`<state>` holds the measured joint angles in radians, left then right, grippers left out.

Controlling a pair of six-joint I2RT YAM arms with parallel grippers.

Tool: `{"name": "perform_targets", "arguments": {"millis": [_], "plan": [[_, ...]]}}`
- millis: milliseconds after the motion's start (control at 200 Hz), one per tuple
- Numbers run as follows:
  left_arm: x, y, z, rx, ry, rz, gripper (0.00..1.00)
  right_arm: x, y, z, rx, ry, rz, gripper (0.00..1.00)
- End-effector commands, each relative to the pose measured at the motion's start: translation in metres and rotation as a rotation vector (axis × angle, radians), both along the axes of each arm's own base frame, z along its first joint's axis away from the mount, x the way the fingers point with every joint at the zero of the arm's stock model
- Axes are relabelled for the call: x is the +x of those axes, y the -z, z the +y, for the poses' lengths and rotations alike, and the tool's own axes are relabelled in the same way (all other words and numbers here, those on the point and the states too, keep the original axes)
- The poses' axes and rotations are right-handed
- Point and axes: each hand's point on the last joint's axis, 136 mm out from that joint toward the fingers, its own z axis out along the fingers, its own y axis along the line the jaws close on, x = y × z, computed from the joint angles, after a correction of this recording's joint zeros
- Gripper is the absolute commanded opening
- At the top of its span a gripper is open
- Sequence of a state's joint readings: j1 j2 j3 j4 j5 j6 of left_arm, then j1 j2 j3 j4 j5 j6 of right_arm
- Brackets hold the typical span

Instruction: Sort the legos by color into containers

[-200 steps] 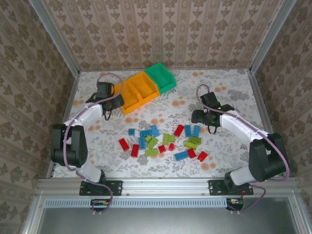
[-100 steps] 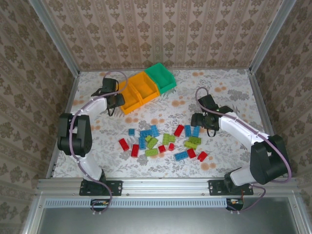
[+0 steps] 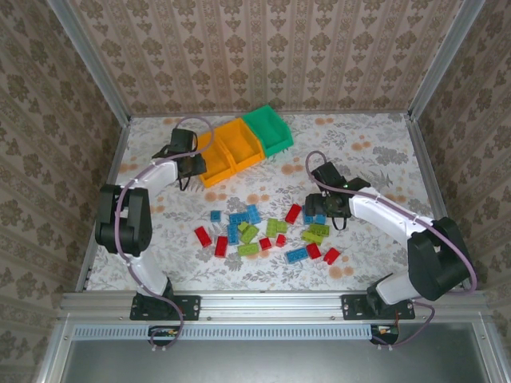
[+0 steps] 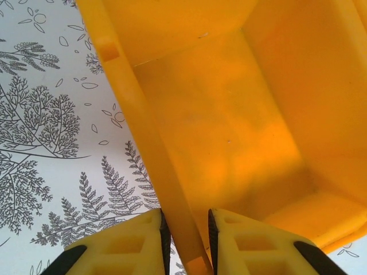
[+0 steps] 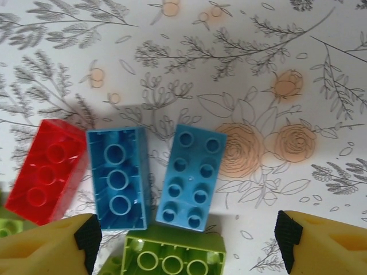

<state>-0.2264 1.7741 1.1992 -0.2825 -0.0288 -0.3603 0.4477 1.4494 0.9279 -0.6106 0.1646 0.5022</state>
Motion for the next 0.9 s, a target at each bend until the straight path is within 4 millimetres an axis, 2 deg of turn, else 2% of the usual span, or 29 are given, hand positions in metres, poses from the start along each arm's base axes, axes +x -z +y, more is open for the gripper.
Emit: {"name": "perform_targets", "arguments": {"millis": [0, 200, 500, 895], "plan": [[-0.012, -0.003, -0.009, 0.020, 0.093, -0.003, 0.21, -0.011, 0.015, -0.018, -0.071, 0.053, 0.055, 0.82], [-0.019, -0.003, -0.011, 0.019, 0.129, -0.013, 0.18, -0.005, 0.016, -0.015, -0.043, 0.085, 0.044, 0.81], [-0.027, 0.005, -0.007, 0.026, 0.114, 0.014, 0.20, -0.001, 0.021, -0.020, -0.006, 0.153, 0.053, 0.81], [-0.039, 0.002, -0.025, -0.007, 0.156, 0.001, 0.20, 0.007, 0.036, -0.017, 0.057, 0.211, 0.073, 0.76]]}}
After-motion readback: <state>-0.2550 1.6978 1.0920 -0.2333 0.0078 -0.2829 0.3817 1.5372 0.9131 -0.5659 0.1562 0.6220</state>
